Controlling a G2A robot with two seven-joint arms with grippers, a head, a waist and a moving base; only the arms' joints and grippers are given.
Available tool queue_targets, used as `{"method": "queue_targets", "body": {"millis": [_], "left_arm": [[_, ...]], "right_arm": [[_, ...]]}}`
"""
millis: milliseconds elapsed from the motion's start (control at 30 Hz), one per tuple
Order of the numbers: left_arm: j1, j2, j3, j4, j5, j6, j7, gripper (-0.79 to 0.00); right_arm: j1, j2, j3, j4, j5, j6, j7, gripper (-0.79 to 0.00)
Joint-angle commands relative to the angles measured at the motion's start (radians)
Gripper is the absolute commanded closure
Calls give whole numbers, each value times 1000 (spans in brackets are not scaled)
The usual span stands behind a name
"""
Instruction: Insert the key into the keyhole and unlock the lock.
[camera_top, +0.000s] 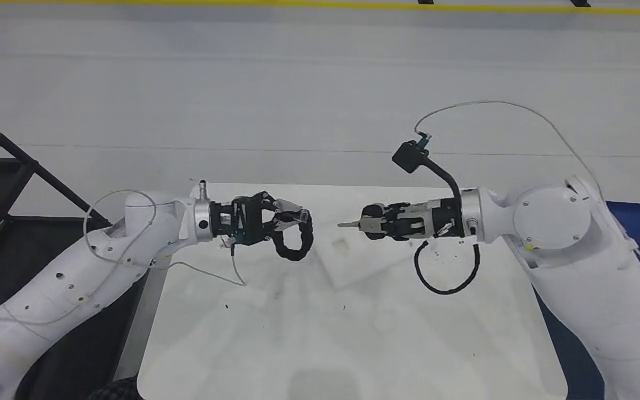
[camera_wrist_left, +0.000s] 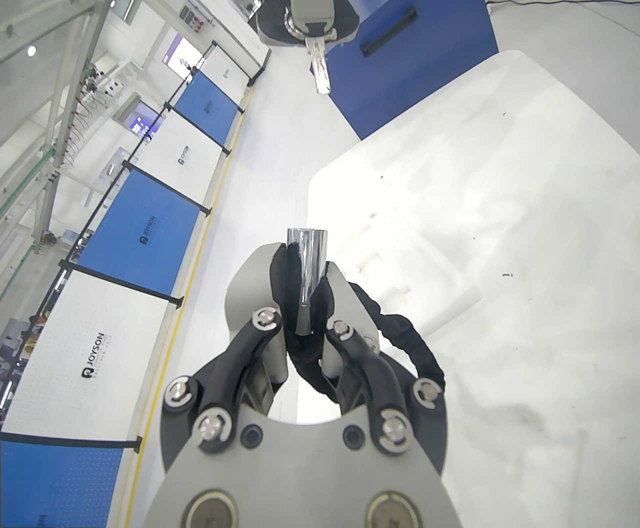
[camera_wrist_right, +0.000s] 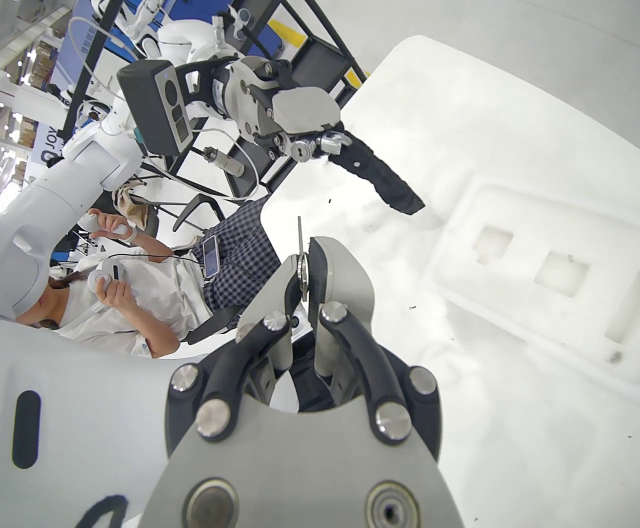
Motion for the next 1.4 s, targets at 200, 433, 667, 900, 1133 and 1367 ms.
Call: {"method": "queue_targets", "body": {"millis": [200,433,667,900,1133,1367], "left_arm": [[-58,-36,-20,-29,25,-58,11,0],[-111,-106,26,-1,35,-34,-34,0],[-117,-119,36,4,31,-31,-41,0],[-117,-119,36,4,31,-31,-41,0],[-93,-131,30,-26,25,-17,-93,0],[-97,-164,37,-33,14,-29,-135,0]], "right_arm": [[19,5,21,-86,-91,51,-31,0],[-14,21,63,-197,-268,158,-67,0],[-61,34,91,-262,-386,207,-71,0],[-61,34,91,-262,-386,207,-71,0],[-111,41,95,-304,-472,216,-94,0],[-141,47,91,-393,-568,269,-54,0]]}}
